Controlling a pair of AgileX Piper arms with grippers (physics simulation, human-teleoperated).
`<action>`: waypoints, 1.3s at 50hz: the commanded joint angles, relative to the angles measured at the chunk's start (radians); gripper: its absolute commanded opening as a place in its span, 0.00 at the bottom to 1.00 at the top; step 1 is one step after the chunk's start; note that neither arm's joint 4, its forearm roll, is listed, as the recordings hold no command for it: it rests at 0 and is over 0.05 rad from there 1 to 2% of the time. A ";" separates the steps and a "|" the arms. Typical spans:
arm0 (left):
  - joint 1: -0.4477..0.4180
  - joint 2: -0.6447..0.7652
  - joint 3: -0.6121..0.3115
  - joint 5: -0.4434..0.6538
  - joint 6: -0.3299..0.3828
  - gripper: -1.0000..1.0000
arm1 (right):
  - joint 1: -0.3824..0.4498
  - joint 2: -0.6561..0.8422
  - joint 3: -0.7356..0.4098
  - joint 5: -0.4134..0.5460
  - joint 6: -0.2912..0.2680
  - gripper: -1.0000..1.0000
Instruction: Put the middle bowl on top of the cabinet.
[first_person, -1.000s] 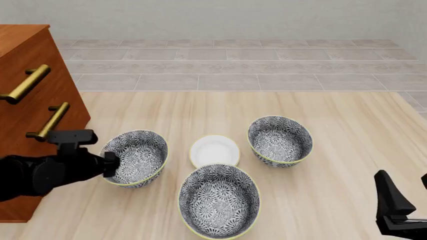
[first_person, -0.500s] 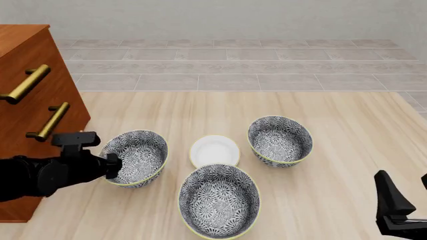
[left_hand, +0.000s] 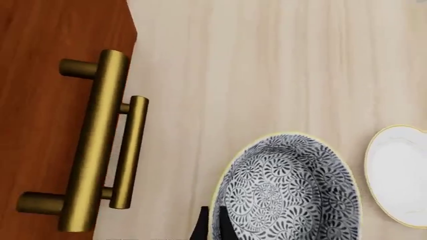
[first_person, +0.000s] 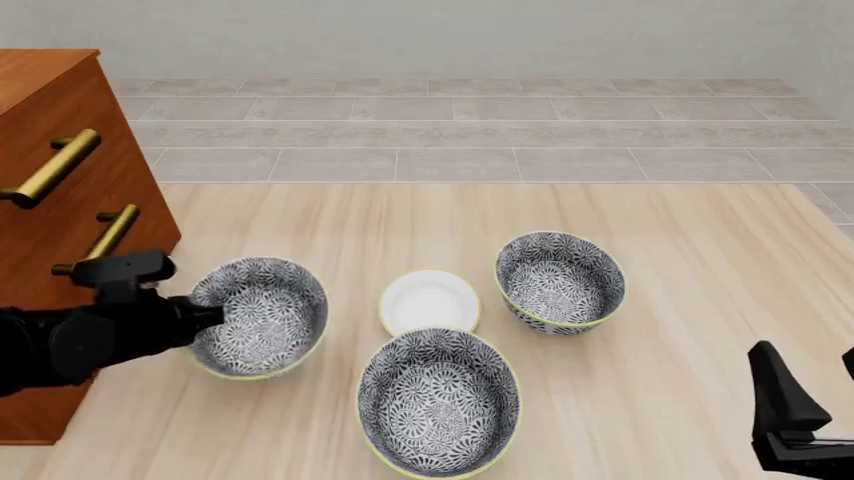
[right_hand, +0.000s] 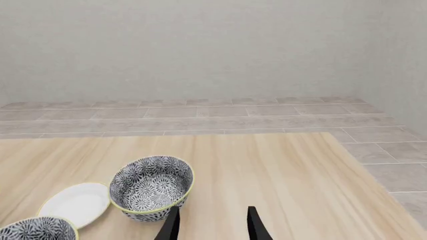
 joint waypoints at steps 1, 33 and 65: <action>0.012 -0.082 -0.008 0.051 -0.003 0.00 | -0.001 -0.001 -0.001 0.001 0.000 1.00; -0.068 -0.372 -0.050 0.213 -0.095 0.00 | 0.001 -0.002 -0.001 -0.001 0.001 1.00; -0.079 -0.460 -0.088 0.285 -0.089 0.00 | 0.003 0.000 -0.007 0.001 0.002 1.00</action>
